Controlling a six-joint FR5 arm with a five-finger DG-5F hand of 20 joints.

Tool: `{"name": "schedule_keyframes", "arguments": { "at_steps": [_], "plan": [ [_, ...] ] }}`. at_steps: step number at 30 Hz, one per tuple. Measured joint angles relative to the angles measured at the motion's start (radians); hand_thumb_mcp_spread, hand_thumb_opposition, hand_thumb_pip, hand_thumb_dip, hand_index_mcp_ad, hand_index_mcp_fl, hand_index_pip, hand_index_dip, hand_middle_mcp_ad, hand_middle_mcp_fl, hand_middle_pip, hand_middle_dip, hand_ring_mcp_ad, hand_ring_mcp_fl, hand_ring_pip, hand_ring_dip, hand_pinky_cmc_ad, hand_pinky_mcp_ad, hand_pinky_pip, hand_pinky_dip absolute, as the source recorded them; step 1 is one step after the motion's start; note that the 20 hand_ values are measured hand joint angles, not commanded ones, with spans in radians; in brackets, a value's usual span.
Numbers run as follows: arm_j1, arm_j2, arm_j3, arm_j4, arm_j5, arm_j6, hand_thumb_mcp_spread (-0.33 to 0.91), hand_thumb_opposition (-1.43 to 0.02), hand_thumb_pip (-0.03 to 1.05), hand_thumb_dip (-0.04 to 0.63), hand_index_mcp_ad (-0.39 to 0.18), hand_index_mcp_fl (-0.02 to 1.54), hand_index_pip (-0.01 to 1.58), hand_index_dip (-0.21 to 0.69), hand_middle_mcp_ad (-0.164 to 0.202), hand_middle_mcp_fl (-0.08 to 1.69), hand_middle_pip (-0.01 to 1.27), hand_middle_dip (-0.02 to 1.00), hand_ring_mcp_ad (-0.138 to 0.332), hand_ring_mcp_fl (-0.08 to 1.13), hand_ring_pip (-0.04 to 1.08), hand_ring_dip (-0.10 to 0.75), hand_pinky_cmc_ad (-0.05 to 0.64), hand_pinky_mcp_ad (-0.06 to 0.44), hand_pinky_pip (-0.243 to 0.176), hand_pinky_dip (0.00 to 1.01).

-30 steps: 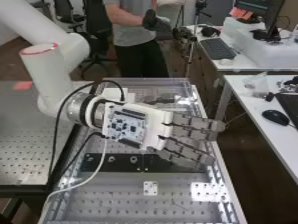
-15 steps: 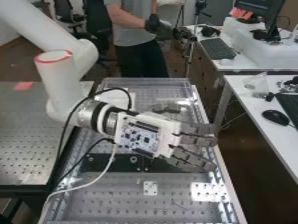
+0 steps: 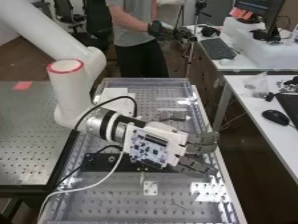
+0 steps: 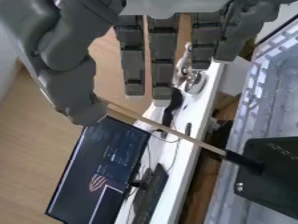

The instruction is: Grab the chopstick and place it in the clear container

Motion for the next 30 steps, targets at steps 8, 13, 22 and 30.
{"name": "schedule_keyframes", "arguments": {
  "at_steps": [8, 13, 22, 30],
  "plan": [
    [-0.007, -0.04, 0.014, 0.037, -0.024, 0.153, 0.34, -0.76, 0.82, 0.309, -0.023, 0.17, 0.89, 0.016, 0.087, 0.47, 0.31, 0.48, 0.201, 0.19, 0.08, 0.162, 0.152, 0.168, -0.093, 0.36],
    [-0.003, -0.07, 0.032, 0.068, -0.037, 0.213, 0.38, -0.76, 0.8, 0.309, -0.031, 0.22, 1.01, 0.005, 0.082, 0.53, 0.36, 0.48, 0.199, 0.24, 0.07, 0.164, 0.183, 0.168, -0.093, 0.31],
    [-0.001, -0.079, 0.054, 0.061, -0.033, 0.205, 0.41, -0.77, 0.75, 0.305, -0.072, 0.26, 1.12, 0.007, 0.087, 0.61, 0.41, 0.48, 0.197, 0.34, 0.08, 0.202, 0.253, 0.166, -0.098, 0.21],
    [-0.003, -0.078, 0.06, 0.041, 0.005, 0.154, 0.44, -0.79, 0.74, 0.309, -0.077, 0.28, 1.14, 0.007, 0.086, 0.61, 0.43, 0.49, 0.19, 0.36, 0.08, 0.206, 0.286, 0.166, -0.098, 0.19]
  ]
}}
